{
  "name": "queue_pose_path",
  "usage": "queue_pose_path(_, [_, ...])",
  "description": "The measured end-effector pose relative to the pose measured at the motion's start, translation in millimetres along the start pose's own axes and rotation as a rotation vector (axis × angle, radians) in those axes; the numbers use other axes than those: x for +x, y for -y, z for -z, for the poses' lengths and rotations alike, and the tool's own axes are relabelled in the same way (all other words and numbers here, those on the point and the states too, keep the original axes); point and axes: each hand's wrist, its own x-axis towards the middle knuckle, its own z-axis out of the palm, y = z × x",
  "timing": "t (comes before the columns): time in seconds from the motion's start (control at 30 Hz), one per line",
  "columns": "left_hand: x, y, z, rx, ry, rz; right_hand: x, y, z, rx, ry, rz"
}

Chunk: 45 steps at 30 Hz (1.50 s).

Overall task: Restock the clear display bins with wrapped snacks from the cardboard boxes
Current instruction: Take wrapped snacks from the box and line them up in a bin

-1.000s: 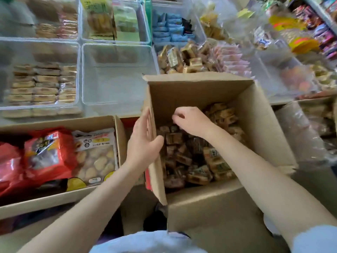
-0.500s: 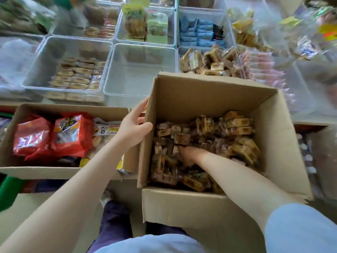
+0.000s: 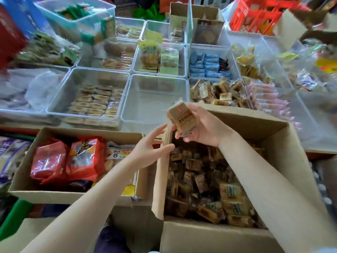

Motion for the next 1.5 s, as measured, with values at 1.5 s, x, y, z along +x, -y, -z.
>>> queue_pose_path(1.5, [38.9,139.7,344.8,0.63,-0.256,0.072,335.4,-44.5,-194.8,-1.017,-0.587,0.006])
